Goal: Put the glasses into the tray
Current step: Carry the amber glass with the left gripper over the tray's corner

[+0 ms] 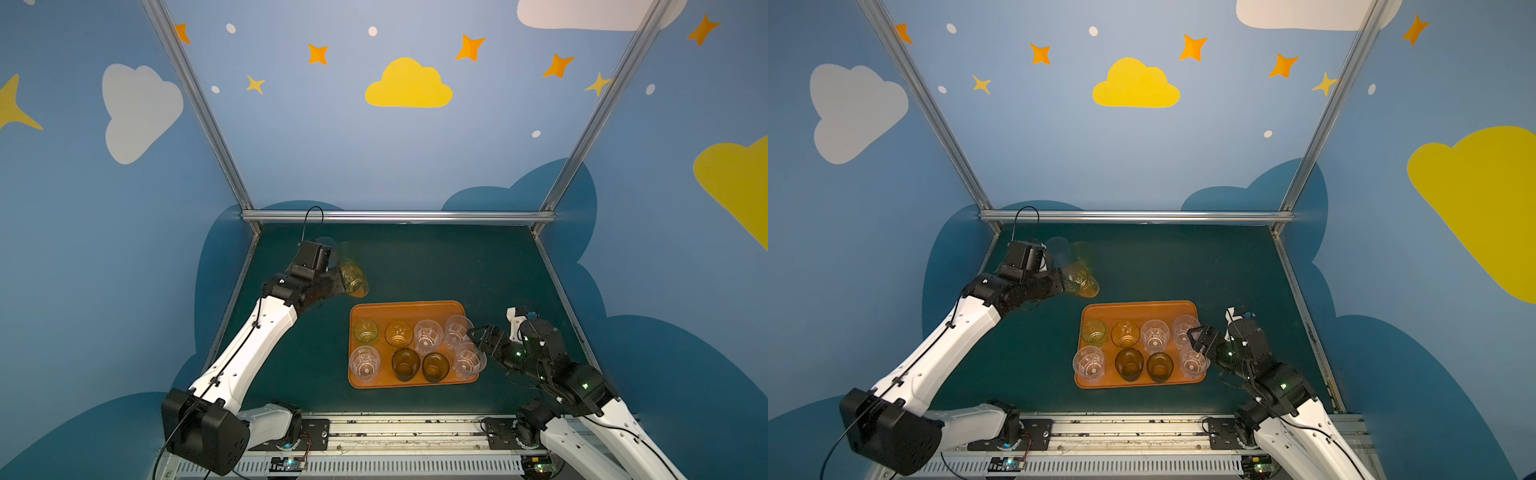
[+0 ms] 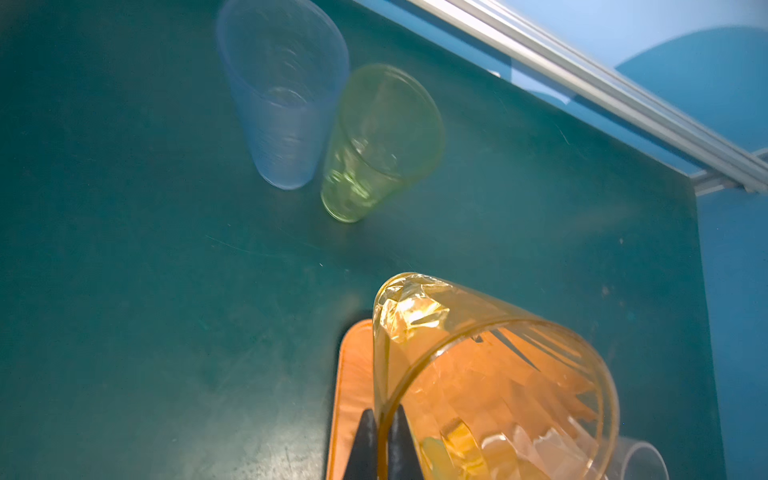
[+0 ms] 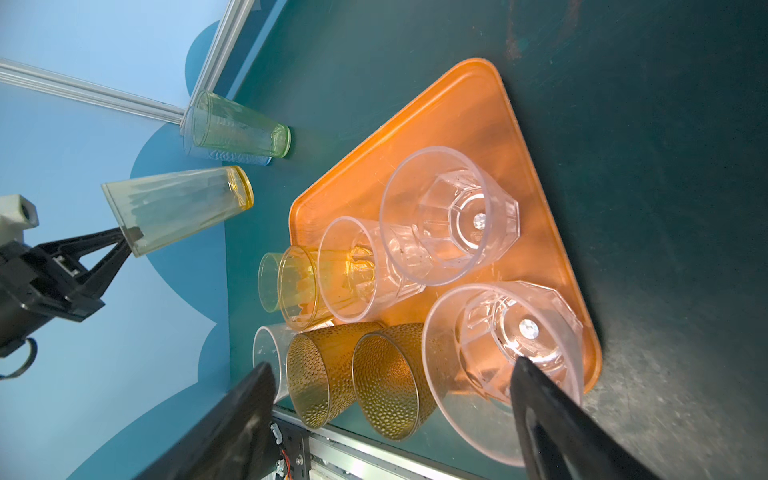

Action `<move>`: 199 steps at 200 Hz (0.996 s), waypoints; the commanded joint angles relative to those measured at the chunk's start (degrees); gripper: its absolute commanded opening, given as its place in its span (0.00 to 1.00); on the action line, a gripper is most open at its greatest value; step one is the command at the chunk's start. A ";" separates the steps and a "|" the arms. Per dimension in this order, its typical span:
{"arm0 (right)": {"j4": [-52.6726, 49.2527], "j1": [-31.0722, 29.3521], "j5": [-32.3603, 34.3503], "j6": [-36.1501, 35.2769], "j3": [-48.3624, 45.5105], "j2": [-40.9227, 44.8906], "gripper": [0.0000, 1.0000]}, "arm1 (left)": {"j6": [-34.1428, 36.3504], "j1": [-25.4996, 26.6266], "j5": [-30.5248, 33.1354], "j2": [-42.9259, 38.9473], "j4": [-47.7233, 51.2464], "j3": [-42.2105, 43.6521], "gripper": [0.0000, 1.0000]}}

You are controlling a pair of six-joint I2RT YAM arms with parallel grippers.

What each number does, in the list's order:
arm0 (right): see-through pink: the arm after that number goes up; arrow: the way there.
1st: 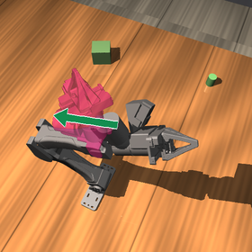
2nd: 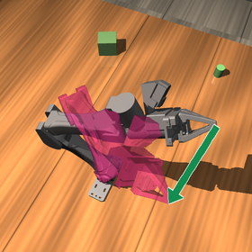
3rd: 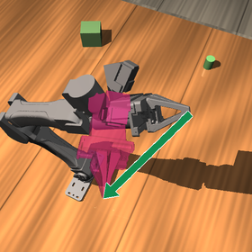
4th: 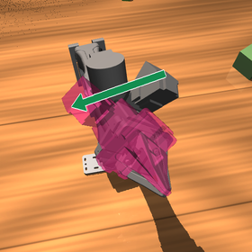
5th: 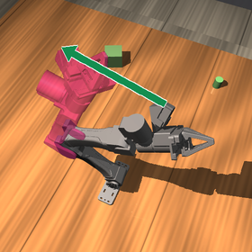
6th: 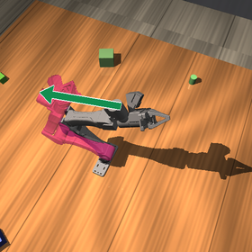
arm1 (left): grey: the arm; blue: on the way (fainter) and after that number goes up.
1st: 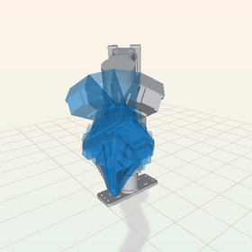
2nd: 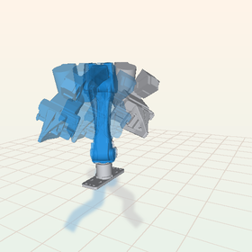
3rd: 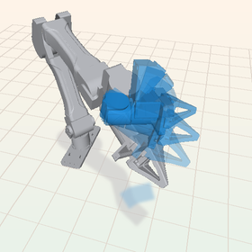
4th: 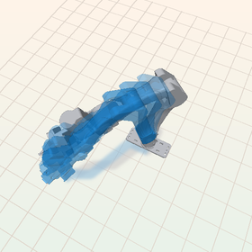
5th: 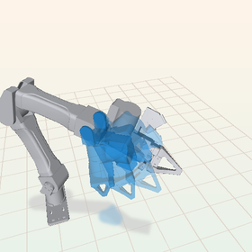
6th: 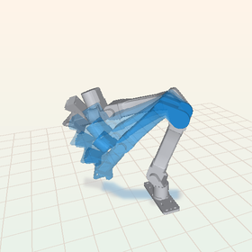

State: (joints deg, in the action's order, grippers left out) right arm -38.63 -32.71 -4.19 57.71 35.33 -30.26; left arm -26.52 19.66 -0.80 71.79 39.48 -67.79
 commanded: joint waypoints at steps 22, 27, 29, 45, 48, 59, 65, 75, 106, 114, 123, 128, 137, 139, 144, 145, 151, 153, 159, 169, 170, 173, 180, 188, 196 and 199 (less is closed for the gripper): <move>3.21 0.13 0.13 0.21 -1.66 0.62 0.88 | -0.59 5.45 0.80 -0.93 -0.99 -1.60 0.04; 3.32 0.18 0.22 0.22 -1.71 0.63 0.88 | -0.63 6.16 0.89 -0.72 -1.15 -1.79 0.04; 3.35 0.14 0.23 0.28 -1.88 0.64 0.88 | -0.63 6.39 0.93 -0.65 -1.20 -1.86 0.04; 3.82 0.17 0.41 0.29 -2.31 0.73 0.88 | -0.61 8.45 1.26 0.34 -1.59 -2.41 0.04; 3.91 0.16 0.38 0.28 -2.36 0.81 0.87 | -0.60 8.74 1.32 0.60 -1.68 -2.55 0.04; 4.47 0.18 0.41 0.21 -2.72 0.90 0.87 | -0.57 9.75 1.25 1.51 -1.73 -2.99 0.04; 4.76 0.16 0.41 0.27 -2.97 0.95 0.88 | -0.60 10.35 1.24 2.04 -1.78 -3.33 0.04; 5.35 0.15 0.49 0.46 -3.24 1.08 0.88 | -0.63 11.39 1.25 2.88 -1.76 -3.78 0.04; 6.11 0.19 0.67 0.23 -3.30 1.48 0.87 | -0.78 14.15 1.39 4.89 -2.90 -4.71 0.04; 6.11 0.11 0.76 0.12 -3.20 1.59 0.87 | -0.76 14.72 1.33 5.49 -3.00 -5.13 0.04; 6.11 0.16 0.89 -0.01 -3.24 1.77 0.88 | -0.79 15.33 1.24 6.24 -3.09 -5.74 0.04; 6.11 0.18 0.93 0.03 -3.35 1.95 0.87 | -0.78 15.61 1.24 6.74 -3.16 -5.98 0.04; 6.11 0.16 1.09 0.11 -3.48 2.24 0.88 | -0.73 16.29 1.24 7.56 -3.26 -6.53 0.04; 6.11 0.18 1.10 0.12 -3.57 2.27 0.88 | -0.73 16.48 1.24 7.75 -3.27 -6.67 0.04; 6.11 0.19 1.19 0.25 -3.70 2.52 0.88 | -0.67 16.79 1.15 8.26 -3.27 -6.94 0.04; 6.11 0.19 1.19 0.27 -3.74 2.55 0.88 | -0.70 16.85 1.15 8.36 -3.27 -7.02 0.04; 6.05 0.12 1.25 0.23 -3.78 2.74 0.88 | -0.68 17.39 1.07 8.97 -3.35 -7.30 0.04; 6.10 0.11 1.28 0.28 -3.84 2.81 0.88 | -0.71 17.53 1.00 9.16 -3.40 -7.39 0.04; 6.11 0.12 1.33 0.32 -4.03 3.05 0.88 | -0.80 17.88 0.89 9.70 -3.51 -7.61 0.04; 6.10 0.16 1.49 0.37 -4.24 3.35 0.88 | -0.93 18.49 0.65 10.70 -3.62 -8.03 0.04; 6.06 0.17 1.52 0.38 -4.32 3.36 0.88 | -0.92 18.57 0.59 10.81 -3.62 -8.05 0.04; 6.07 0.19 1.61 0.38 -4.42 3.48 0.88 | -0.97 18.80 0.42 11.11 -3.70 -8.26 0.04; 6.07 0.15 1.76 0.38 -4.53 3.54 0.87 | -0.96 19.22 0.12 11.79 -3.88 -8.52 0.04; 6.03 0.23 1.97 0.38 -4.59 3.60 0.88 | -0.97 19.76 -0.07 12.50 -3.97 -8.91 0.04; 6.03 0.21 2.16 0.30 -4.74 3.57 0.88 | -0.94 20.21 -0.17 13.22 -4.06 -9.23 0.04; 6.02 0.24 2.16 0.29 -4.75 3.58 0.88 | -0.97 20.38 -0.23 13.54 -4.13 -9.40 0.04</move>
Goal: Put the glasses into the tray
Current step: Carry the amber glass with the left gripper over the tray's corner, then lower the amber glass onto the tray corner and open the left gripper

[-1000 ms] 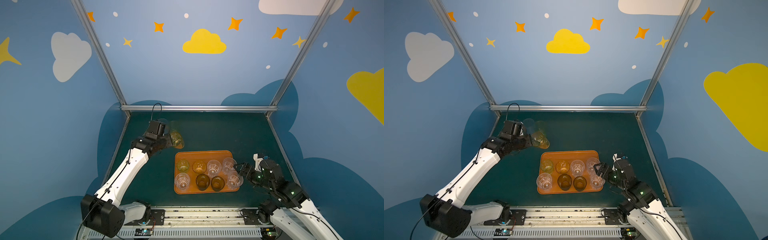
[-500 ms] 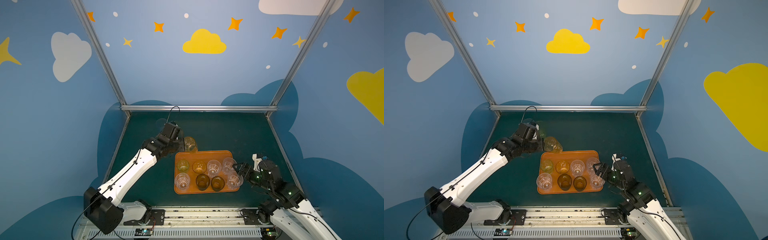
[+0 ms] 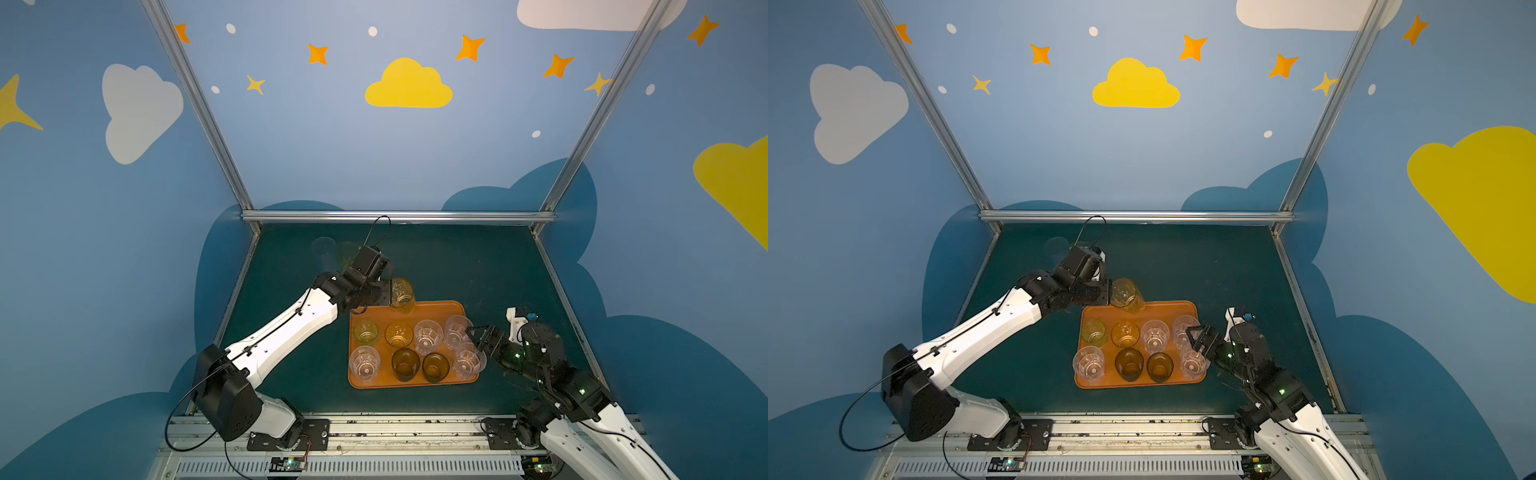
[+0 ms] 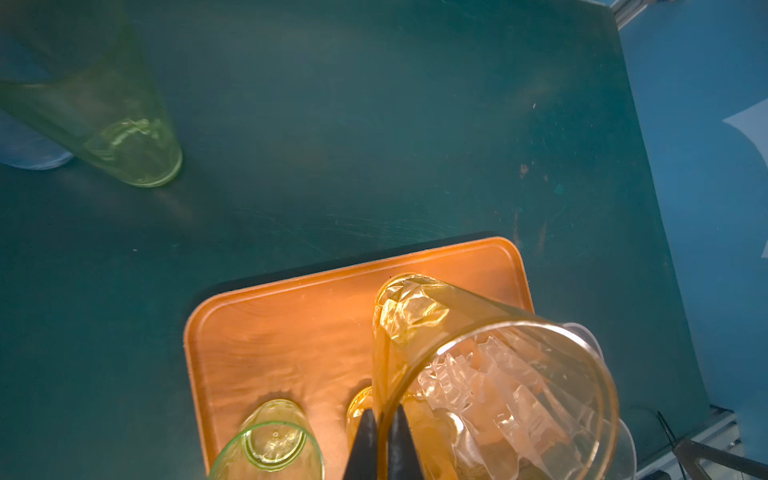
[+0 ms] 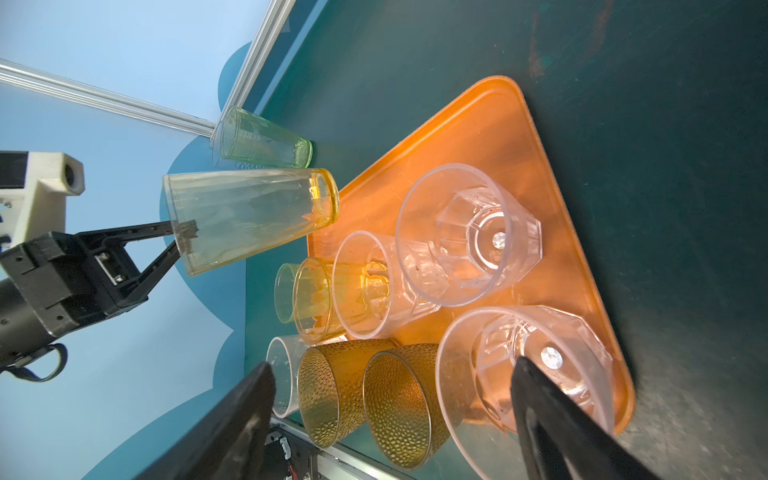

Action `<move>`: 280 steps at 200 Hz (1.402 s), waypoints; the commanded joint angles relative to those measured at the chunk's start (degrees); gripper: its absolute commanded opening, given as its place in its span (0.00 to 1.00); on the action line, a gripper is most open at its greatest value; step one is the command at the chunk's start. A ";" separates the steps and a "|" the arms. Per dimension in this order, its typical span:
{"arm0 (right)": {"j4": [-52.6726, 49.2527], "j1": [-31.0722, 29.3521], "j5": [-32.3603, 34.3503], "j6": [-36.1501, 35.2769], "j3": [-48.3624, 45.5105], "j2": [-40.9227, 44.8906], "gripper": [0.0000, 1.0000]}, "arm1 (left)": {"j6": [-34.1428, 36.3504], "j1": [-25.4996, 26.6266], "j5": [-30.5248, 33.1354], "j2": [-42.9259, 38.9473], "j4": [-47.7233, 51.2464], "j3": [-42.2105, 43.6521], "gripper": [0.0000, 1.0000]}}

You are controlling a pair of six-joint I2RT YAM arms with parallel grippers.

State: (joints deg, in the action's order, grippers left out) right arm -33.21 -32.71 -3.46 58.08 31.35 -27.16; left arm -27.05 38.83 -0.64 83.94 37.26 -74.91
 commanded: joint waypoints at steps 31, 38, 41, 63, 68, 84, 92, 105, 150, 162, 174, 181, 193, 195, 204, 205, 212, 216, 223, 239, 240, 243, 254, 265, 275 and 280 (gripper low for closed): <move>0.68 0.26 1.37 0.10 -0.84 -0.04 0.88 | -0.07 2.28 -0.67 4.53 -1.75 -4.28 0.04; 0.69 0.23 1.25 0.18 -0.89 -0.15 0.88 | -0.02 2.29 -0.84 5.30 -1.75 -4.73 0.04; 0.69 0.26 1.26 0.23 -0.88 -0.17 0.88 | 0.04 2.34 -0.92 5.66 -1.75 -4.94 0.04; 0.69 0.27 1.17 0.45 -1.18 -0.18 0.88 | 0.35 2.66 -1.47 8.32 -1.36 -6.77 0.04; 0.69 0.26 1.18 0.45 -1.21 -0.09 0.88 | 0.33 2.74 -1.54 8.91 -1.23 -7.26 0.04; 0.68 0.22 1.35 0.54 -1.40 0.16 0.88 | 0.56 3.05 -1.64 10.74 -0.87 -8.64 0.04; 0.69 0.26 1.44 0.61 -1.56 0.26 0.88 | 0.60 3.10 -1.79 11.63 -0.72 -9.27 0.04; 0.69 0.22 1.53 0.63 -1.71 0.44 0.88 | 0.79 3.36 -2.06 13.00 -0.63 -10.34 0.04; -0.35 0.37 1.88 0.80 -1.78 0.68 0.88 | 1.44 4.13 -2.17 17.82 0.79 -14.55 0.04; -0.75 0.37 2.04 0.71 -1.86 0.87 0.87 | 1.55 4.37 -2.08 18.98 1.13 -15.42 0.04; -0.89 0.37 2.06 0.87 -2.01 1.09 0.88 | 1.52 4.58 -2.08 20.12 1.45 -16.36 0.04; -0.98 0.41 2.06 0.89 -2.16 1.30 0.87 | 1.51 4.67 -2.08 20.82 1.67 -16.97 0.04; -1.11 0.37 2.12 0.98 -2.33 1.56 0.88 | 1.62 4.94 -2.08 21.93 1.99 -17.95 0.04; -1.14 0.37 2.14 0.98 -2.35 1.62 0.88 | 1.58 4.94 -2.12 22.13 2.02 -18.09 0.04; -1.37 0.37 2.19 1.02 -2.43 1.84 0.88 | 1.73 5.10 -2.17 23.02 2.35 -18.87 0.04; -1.39 0.37 2.21 1.04 -2.48 1.84 0.88 | 1.73 5.11 -2.17 23.11 2.37 -18.95 0.04; -1.52 0.41 2.23 1.06 -2.49 2.01 0.88 | 1.77 5.19 -2.25 23.81 2.59 -19.57 0.04; -1.65 0.36 2.23 1.06 -2.52 2.10 0.88 | 1.85 5.27 -2.34 24.24 2.76 -19.92 0.04; -1.90 0.44 2.23 1.13 -2.52 2.18 0.88 | 1.91 5.26 -2.34 25.03 3.13 -20.69 0.04; -2.16 0.45 2.32 1.23 -2.64 2.51 0.88 | 1.96 5.63 -2.69 26.62 4.02 -22.25 0.04; -2.19 0.45 2.32 1.24 -2.63 2.53 0.88 | 1.98 5.59 -2.69 26.71 4.08 -22.36 0.04; -2.14 0.45 2.32 1.24 -2.78 2.47 0.88 | 1.94 5.64 -2.69 26.91 4.18 -22.60 0.04; -2.39 0.45 2.41 1.29 -2.92 2.73 0.87 | 2.00 5.89 -2.91 27.69 4.27 -23.28 0.04; -2.53 0.45 2.49 1.49 -2.98 2.97 0.88 | 1.96 6.14 -3.04 28.22 4.32 -23.92 0.04; -2.69 0.45 2.50 1.49 -3.11 3.18 0.87 | 2.01 6.17 -3.18 28.75 4.39 -24.50 0.04; -2.78 0.50 2.50 1.50 -3.12 3.26 0.88 | 2.08 6.34 -3.22 29.10 4.63 -24.93 0.04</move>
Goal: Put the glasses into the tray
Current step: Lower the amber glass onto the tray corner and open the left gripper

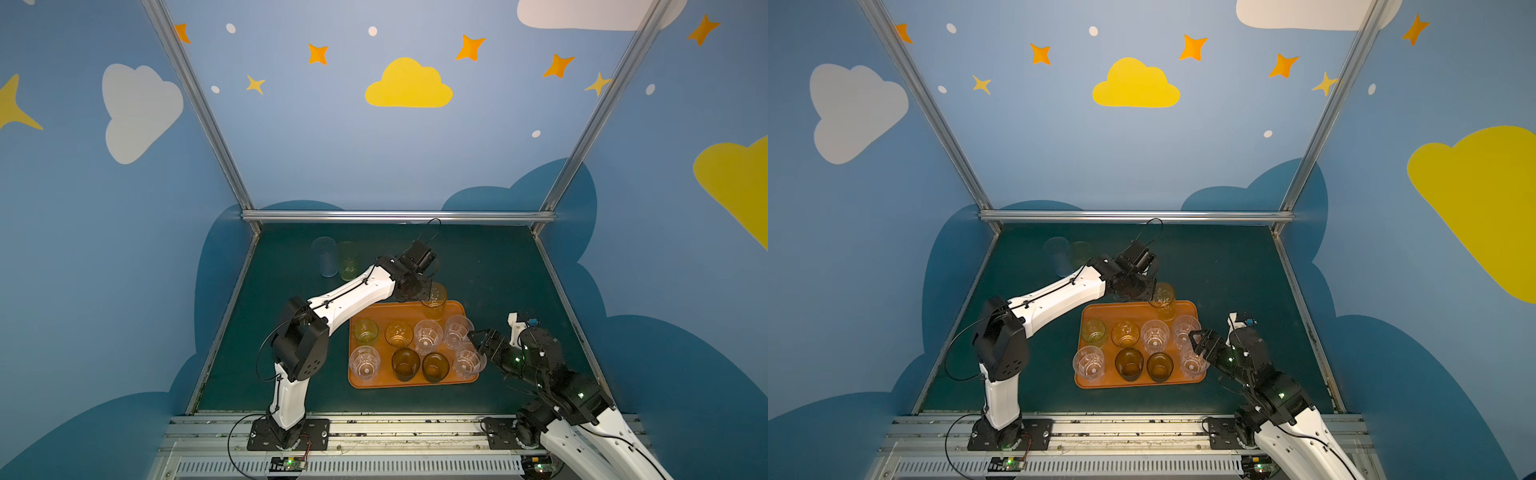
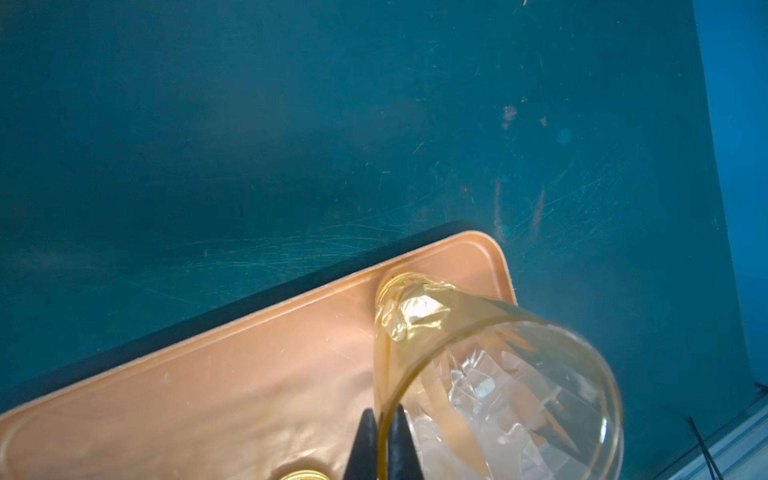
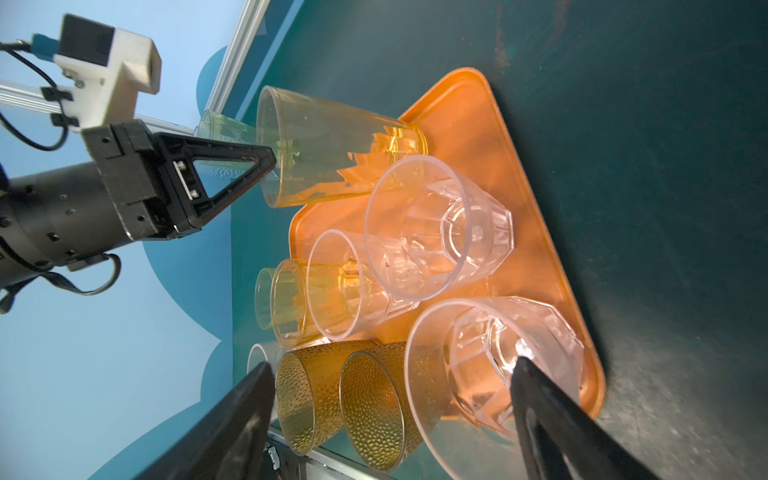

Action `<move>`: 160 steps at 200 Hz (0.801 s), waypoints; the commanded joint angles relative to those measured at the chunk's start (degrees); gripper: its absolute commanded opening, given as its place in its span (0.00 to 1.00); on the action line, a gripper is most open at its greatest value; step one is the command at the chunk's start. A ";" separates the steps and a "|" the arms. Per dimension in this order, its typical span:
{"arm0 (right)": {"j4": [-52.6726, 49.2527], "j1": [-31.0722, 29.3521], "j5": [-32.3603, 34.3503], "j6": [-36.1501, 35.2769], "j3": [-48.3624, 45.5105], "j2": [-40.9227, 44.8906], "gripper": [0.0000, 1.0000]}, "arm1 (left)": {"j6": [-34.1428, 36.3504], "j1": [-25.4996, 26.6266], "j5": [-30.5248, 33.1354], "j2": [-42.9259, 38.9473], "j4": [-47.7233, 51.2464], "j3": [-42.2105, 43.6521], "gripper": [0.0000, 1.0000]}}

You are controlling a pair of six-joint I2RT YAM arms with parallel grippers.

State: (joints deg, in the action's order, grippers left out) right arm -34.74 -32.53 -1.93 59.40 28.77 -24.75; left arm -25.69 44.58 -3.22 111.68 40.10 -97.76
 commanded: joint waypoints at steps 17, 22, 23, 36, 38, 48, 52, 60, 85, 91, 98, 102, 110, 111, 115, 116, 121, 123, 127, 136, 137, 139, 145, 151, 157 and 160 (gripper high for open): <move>-1.55 0.34 1.14 0.11 -0.39 1.02 0.88 | 0.93 0.85 -0.77 2.34 2.72 -3.67 0.04; -1.63 0.36 1.14 0.12 -0.44 1.17 0.88 | 0.99 0.86 -0.73 2.61 2.99 -4.11 0.04; -1.68 0.36 1.14 0.11 -0.46 1.18 0.88 | 0.99 0.86 -0.73 2.64 3.07 -4.20 0.04; -1.87 0.42 1.32 0.02 -0.49 1.33 0.88 | 1.15 1.13 -0.64 3.26 3.56 -4.96 0.06; -1.90 0.45 1.30 0.02 -0.52 1.34 0.88 | 1.17 1.10 -0.64 3.32 3.58 -5.03 0.07; -1.99 0.45 1.40 0.02 -0.55 1.52 0.87 | 1.15 1.18 -0.61 3.48 3.67 -5.29 0.10; -2.02 0.44 1.41 0.01 -0.59 1.48 0.88 | 1.14 1.23 -0.62 3.56 3.75 -5.40 0.11; -2.00 0.45 1.41 0.02 -0.64 1.62 0.88 | 1.19 1.31 -0.64 3.64 3.76 -5.51 0.11; -2.30 0.54 1.32 0.06 -0.71 1.68 0.88 | 1.35 1.47 -0.73 3.74 3.85 -5.85 0.14; -2.33 0.54 1.32 0.11 -0.65 1.65 0.87 | 1.47 1.48 -0.82 3.88 3.93 -5.95 0.15; -2.35 0.54 1.32 0.14 -0.65 1.72 0.88 | 1.61 1.46 -0.90 3.82 3.94 -6.04 0.16; -2.37 0.54 1.32 0.11 -0.63 1.77 0.88 | 1.72 1.52 -0.91 3.83 3.94 -6.12 0.17; -2.44 0.57 1.32 0.11 -0.62 1.92 0.88 | 1.77 1.57 -0.95 3.81 3.94 -6.22 0.18; -2.44 0.56 1.32 0.06 -0.63 1.91 0.88 | 1.78 1.57 -0.93 3.76 3.94 -6.22 0.18; -2.44 0.54 1.36 0.10 -0.65 1.97 0.88 | 1.70 1.65 -0.91 3.76 3.85 -6.27 0.19; -2.44 0.59 1.39 0.10 -0.65 1.98 0.87 | 1.75 1.61 -0.91 3.70 3.85 -6.25 0.19; -2.44 0.56 1.32 0.11 -0.65 1.99 0.88 | 1.83 1.43 -1.01 3.64 3.77 -6.29 0.20; -2.41 0.61 1.32 0.11 -0.65 1.99 0.88 | 1.86 1.55 -1.00 3.59 3.70 -6.30 0.20; -2.54 0.63 1.32 0.11 -0.66 2.07 0.88 | 1.79 1.64 -1.00 3.48 3.63 -6.31 0.21; -2.52 0.63 1.40 0.11 -0.63 2.08 0.88 | 1.86 1.66 -1.00 3.31 3.59 -6.31 0.23; -2.52 0.63 1.40 0.11 -0.64 2.08 0.88 | 1.87 1.65 -1.04 3.34 3.54 -6.35 0.24; -2.61 0.63 1.41 0.15 -0.65 2.08 0.88 | 1.89 1.65 -1.01 3.28 3.57 -6.38 0.25; -2.64 0.62 1.41 0.11 -0.65 2.21 0.88 | 1.92 1.66 -0.94 3.18 3.58 -6.40 0.28; -2.66 0.63 1.34 0.07 -0.63 2.22 0.88 | 1.92 1.76 -0.84 3.01 3.61 -6.48 0.30; -2.74 0.59 1.32 0.18 -0.65 2.20 0.88 | 1.95 1.72 -0.75 2.83 3.59 -6.48 0.32; -2.79 0.62 1.31 0.19 -0.61 2.18 0.88 | 1.92 1.82 -0.66 2.81 3.59 -6.48 0.33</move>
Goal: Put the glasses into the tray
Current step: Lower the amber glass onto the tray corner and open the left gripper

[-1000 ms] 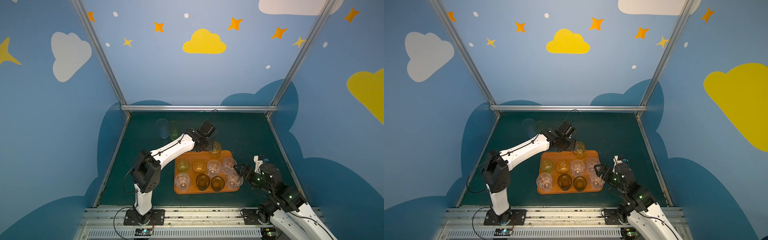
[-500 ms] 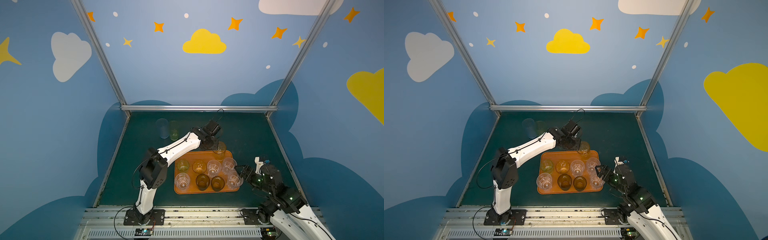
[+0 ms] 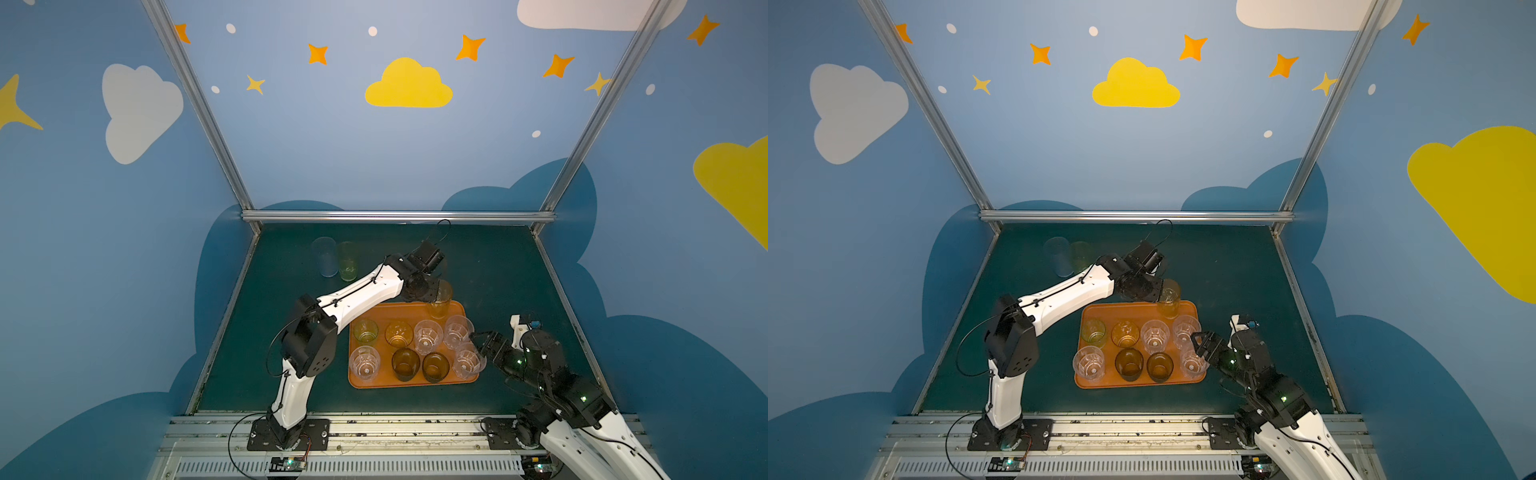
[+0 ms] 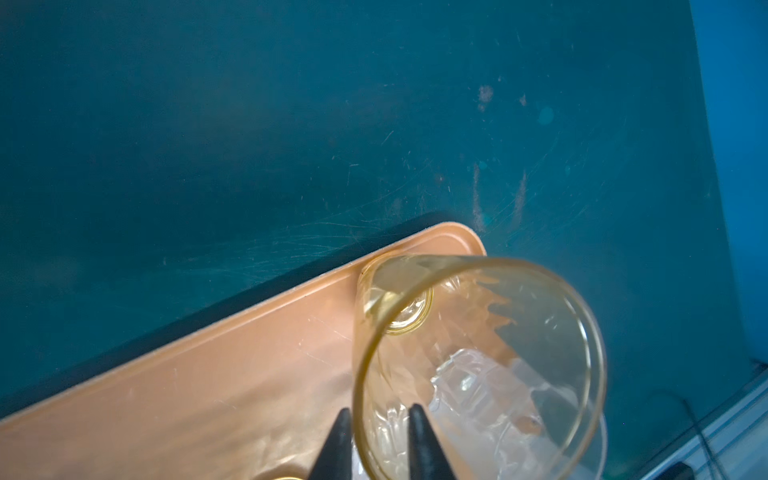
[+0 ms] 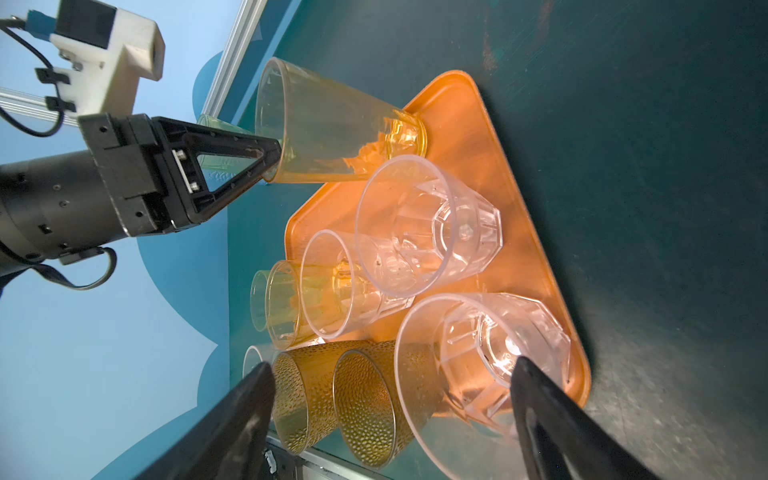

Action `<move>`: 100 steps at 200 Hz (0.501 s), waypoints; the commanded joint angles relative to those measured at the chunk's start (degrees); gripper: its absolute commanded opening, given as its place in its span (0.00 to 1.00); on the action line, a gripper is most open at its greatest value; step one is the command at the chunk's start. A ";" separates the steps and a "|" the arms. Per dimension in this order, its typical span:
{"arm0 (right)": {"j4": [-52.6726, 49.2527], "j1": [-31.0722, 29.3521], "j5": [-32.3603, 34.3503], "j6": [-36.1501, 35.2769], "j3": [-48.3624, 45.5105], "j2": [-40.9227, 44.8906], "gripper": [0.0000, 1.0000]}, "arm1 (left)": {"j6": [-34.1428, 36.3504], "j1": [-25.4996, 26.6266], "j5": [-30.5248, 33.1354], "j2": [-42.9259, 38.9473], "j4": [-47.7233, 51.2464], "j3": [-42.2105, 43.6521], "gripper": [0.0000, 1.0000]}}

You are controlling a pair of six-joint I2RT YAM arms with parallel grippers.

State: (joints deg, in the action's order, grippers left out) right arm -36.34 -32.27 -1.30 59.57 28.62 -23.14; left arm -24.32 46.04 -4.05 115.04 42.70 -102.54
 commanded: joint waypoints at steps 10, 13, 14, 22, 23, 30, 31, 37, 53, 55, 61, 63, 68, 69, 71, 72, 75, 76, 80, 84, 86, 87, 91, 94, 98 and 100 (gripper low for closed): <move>-1.37 0.37 0.69 0.08 -0.48 0.64 0.88 | 0.64 0.47 0.44 -0.81 0.98 -1.70 0.38; -1.43 0.37 0.69 0.10 -0.47 0.70 0.88 | 0.66 0.43 0.52 -0.88 0.98 -1.70 0.39; -1.45 0.37 0.73 0.11 -0.48 0.71 0.88 | 0.67 0.53 0.53 -0.88 0.98 -1.70 0.39; -1.38 0.37 0.75 0.11 -0.43 0.70 0.88 | 1.03 0.54 0.49 -1.11 0.86 -1.57 0.43; -1.37 0.32 0.76 0.11 -0.50 0.71 0.88 | 1.07 0.58 0.47 -1.12 0.83 -1.54 0.43; -1.39 0.41 0.77 0.09 -0.47 0.72 0.88 | 1.57 0.74 0.60 -1.44 0.60 -1.20 0.47; -1.43 0.43 0.77 0.10 -0.48 0.72 0.88 | 1.61 0.73 0.66 -1.51 0.57 -1.18 0.47; -1.37 0.38 0.69 0.08 -0.49 0.77 0.88 | 1.71 0.80 1.03 -1.75 0.47 -0.93 0.51; -1.52 0.46 0.71 0.02 -0.37 0.83 0.88 | 2.25 1.11 1.41 -2.59 -0.13 -0.17 0.54; -1.49 0.46 0.67 -0.03 -0.33 0.84 0.87 | 2.25 1.14 1.46 -2.75 -0.22 -0.06 0.55; -1.47 0.45 0.67 0.02 -0.48 0.90 0.88 | 2.34 1.22 1.59 -3.04 -0.41 0.22 0.56; -1.46 0.41 0.64 0.02 -0.54 0.83 0.87 | 2.34 1.24 1.63 -3.17 -0.48 0.34 0.56; -1.51 0.38 0.68 0.02 -0.45 0.86 0.88 | 2.34 1.28 1.75 -3.44 -0.66 0.54 0.57; -1.48 0.42 0.68 0.02 -0.43 0.84 0.87 | 2.34 1.26 1.76 -3.47 -0.72 0.56 0.57; -1.46 0.45 0.64 0.02 -0.48 0.86 0.87 | 2.41 1.25 1.77 -3.57 -0.76 0.65 0.58; -1.46 0.45 0.62 0.02 -0.49 0.84 0.88 | 2.42 1.25 1.77 -3.58 -0.77 0.66 0.59; -1.50 0.45 0.60 0.02 -0.43 0.89 0.88 | 2.45 1.24 1.84 -3.74 -0.84 0.75 0.60; -1.48 0.41 0.60 0.02 -0.46 0.90 0.88 | 2.44 1.24 1.85 -3.80 -0.85 0.80 0.60; -1.46 0.43 0.60 0.02 -0.51 0.86 0.88 | 2.49 1.24 1.93 -3.92 -0.90 0.85 0.61; -1.46 0.42 0.51 0.02 -0.50 0.85 0.88 | 2.52 1.24 2.07 -4.14 -0.89 0.93 0.63; -1.46 0.38 0.51 0.02 -0.45 0.82 0.88 | 2.52 1.24 2.11 -4.17 -0.87 0.94 0.63; -1.46 0.42 0.51 0.02 -0.47 0.82 0.88 | 2.56 1.24 2.11 -4.19 -0.86 0.94 0.63; -1.48 0.44 0.50 0.02 -0.47 0.92 0.88 | 2.65 1.30 2.20 -4.28 -0.86 0.98 0.64; -1.46 0.43 0.50 0.02 -0.45 0.98 0.87 | 2.66 1.33 2.27 -4.38 -0.78 1.02 0.65; -1.57 0.40 0.51 0.01 -0.45 0.99 0.88 | 2.73 1.38 2.34 -4.45 -0.77 1.03 0.67; -1.57 0.44 0.51 0.04 -0.48 0.99 0.88 | 2.70 1.26 2.37 -4.52 -0.77 1.03 0.68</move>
State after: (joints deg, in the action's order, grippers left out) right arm -37.34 -32.01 -1.30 59.59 28.60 -22.83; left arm -22.70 47.16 -3.03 113.49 42.13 -102.08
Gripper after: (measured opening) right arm 0.876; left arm 0.643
